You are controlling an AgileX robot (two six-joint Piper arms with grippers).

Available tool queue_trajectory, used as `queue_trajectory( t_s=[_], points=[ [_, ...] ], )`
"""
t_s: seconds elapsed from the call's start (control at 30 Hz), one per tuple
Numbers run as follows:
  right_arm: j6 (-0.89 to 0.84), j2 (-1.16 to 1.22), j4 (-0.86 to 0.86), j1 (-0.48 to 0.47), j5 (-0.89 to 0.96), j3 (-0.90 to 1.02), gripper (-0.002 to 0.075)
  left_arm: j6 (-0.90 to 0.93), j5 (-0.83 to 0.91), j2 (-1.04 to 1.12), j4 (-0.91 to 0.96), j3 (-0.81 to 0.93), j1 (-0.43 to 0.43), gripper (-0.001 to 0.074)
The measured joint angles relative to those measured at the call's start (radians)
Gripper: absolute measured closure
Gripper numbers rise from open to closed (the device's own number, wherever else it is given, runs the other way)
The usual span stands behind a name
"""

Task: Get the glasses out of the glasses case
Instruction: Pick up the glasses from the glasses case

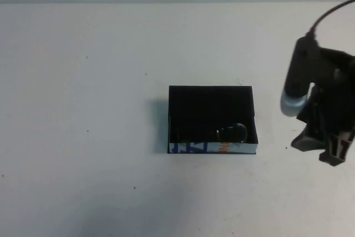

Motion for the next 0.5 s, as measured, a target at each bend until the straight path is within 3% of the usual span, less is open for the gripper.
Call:
queue_trajectory(
  t_s=[0.07,0.17,0.5],
  points=[
    [-0.091,0.068,-0.014,0.028,0.004,-0.046,0.0311,0.000,0.000,0.000,0.000,0.000,0.000,0.0740],
    [-0.184,0.161,-0.028,0.065,0.021,-0.121,0.0263,0.000,0.000,0.000,0.000,0.000,0.000,0.0740],
    [-0.299,0.491,-0.027,0.132,0.071,-0.421,0.0417,0.000,0.000,0.000,0.000,0.000,0.000,0.0740]
  ],
)
